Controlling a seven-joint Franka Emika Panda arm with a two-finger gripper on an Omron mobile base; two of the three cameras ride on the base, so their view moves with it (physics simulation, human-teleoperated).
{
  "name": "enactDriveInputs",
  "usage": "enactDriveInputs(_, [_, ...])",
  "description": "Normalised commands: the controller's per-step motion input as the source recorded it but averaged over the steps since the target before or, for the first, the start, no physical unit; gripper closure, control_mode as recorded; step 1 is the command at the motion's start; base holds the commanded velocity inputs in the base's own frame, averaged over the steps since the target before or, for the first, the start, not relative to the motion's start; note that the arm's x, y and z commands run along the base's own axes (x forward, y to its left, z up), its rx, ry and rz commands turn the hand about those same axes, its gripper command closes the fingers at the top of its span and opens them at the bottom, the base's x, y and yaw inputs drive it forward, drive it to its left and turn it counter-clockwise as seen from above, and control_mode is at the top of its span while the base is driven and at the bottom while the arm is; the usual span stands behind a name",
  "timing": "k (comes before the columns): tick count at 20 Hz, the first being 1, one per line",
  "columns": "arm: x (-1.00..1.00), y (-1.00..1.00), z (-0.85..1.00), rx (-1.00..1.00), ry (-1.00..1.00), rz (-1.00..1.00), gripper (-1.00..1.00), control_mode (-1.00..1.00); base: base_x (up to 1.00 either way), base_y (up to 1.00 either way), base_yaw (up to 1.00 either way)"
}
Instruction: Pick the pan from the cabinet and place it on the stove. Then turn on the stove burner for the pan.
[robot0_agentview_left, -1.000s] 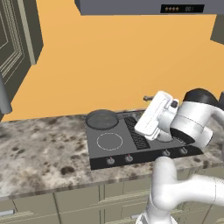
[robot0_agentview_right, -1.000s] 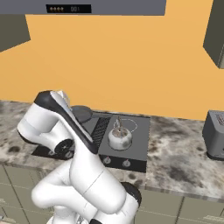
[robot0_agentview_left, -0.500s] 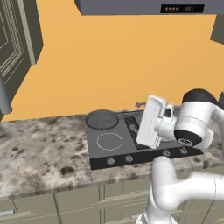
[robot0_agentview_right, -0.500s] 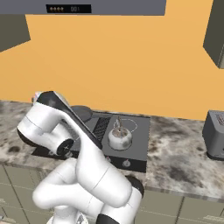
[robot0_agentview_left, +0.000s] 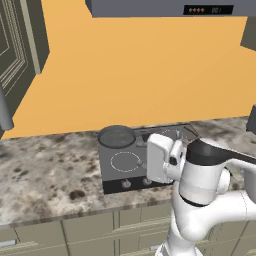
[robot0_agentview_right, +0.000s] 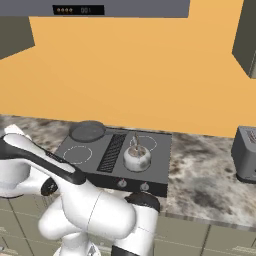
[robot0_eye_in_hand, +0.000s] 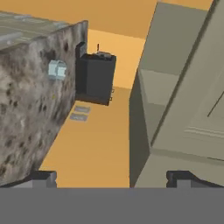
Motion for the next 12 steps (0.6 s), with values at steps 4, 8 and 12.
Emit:
enactDriveInputs(4, [-0.27,0.0,0.15,-0.61,-0.54,0.0,-1.0,-1.0,0.0,0.0,0.0])
enactDriveInputs(8, [-0.12,0.0,0.21,-0.6,-0.53,0.0,-1.0,-1.0,0.0,0.0,0.0])
enactDriveInputs(12, [0.0,0.0,0.28,-0.55,-0.52,0.0,-1.0,-1.0,0.0,0.0,0.0])
